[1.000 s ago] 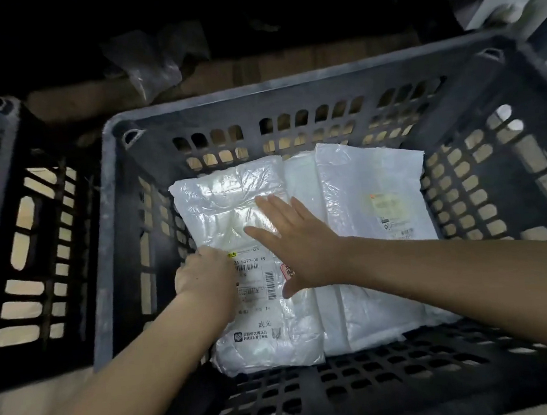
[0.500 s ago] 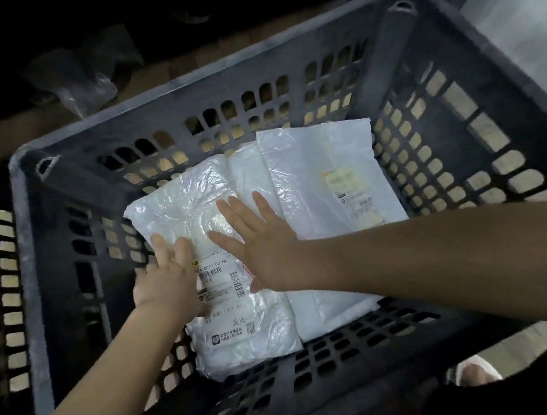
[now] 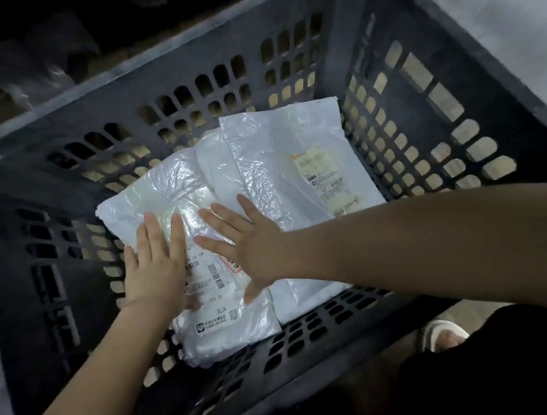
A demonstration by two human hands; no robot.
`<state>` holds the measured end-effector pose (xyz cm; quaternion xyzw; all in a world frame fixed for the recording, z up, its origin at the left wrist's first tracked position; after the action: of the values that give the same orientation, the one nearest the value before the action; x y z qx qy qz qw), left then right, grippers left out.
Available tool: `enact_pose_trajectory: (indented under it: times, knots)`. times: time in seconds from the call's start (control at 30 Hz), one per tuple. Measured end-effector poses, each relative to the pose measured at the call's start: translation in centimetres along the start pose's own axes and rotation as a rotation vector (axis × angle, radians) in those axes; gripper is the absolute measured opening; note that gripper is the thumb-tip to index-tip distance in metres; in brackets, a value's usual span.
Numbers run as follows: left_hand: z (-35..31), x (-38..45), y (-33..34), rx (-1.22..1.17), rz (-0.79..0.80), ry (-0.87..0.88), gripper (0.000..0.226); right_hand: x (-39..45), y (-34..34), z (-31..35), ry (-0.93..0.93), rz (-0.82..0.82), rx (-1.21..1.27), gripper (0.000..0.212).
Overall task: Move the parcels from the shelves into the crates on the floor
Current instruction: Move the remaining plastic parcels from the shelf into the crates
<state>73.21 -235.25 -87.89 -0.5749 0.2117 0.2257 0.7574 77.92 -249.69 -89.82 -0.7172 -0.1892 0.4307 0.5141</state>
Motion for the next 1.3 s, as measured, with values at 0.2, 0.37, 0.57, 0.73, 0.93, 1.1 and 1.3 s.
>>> enact_pose_trajectory:
  times: [0.2,0.37,0.57,0.73,0.93,1.1,1.3]
  knots:
    - [-0.1,-0.8,0.0,0.052,-0.055,-0.02,0.145,-0.3,-1.7,-0.8,-0.035,-0.105,0.03,0.11]
    - [0.4,-1.1,0.0,0.025,-0.013,-0.037,0.144,1.0,-4.3,-1.9,0.066,-0.238,0.076,0.116]
    - [0.7,-0.5,0.2,-0.04,0.027,0.017,0.141,2.6,-3.4,-2.7,0.057,-0.122,0.006,0.126]
    - [0.8,-0.1,0.5,-0.094,0.022,0.036,0.142,3.0,-3.0,-2.9,0.036,-0.078,0.015,0.125]
    - [0.4,-0.3,0.7,0.048,-0.031,-0.008,0.124,2.2,-3.2,-2.0,0.066,-0.15,0.066,0.119]
    - [-1.3,-0.3,0.5,0.135,-0.097,0.078,0.088,0.0,-1.3,-1.3,0.013,-0.182,0.161,0.101]
    - [-0.2,-0.8,0.2,0.116,-0.062,0.033,0.098,0.4,-1.3,-2.1,-0.022,-0.086,0.087,0.115]
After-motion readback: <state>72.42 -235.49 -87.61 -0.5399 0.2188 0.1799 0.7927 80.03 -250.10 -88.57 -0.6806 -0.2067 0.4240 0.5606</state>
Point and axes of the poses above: each hand's wrist, its own x-axis towards the middle knuckle, its own y-axis out of the palm, z = x × y, the point moved 2 cm from there along x, towards the middle knuckle, and after that the axes turned 6 degrees about y, right-handed, at the moved point
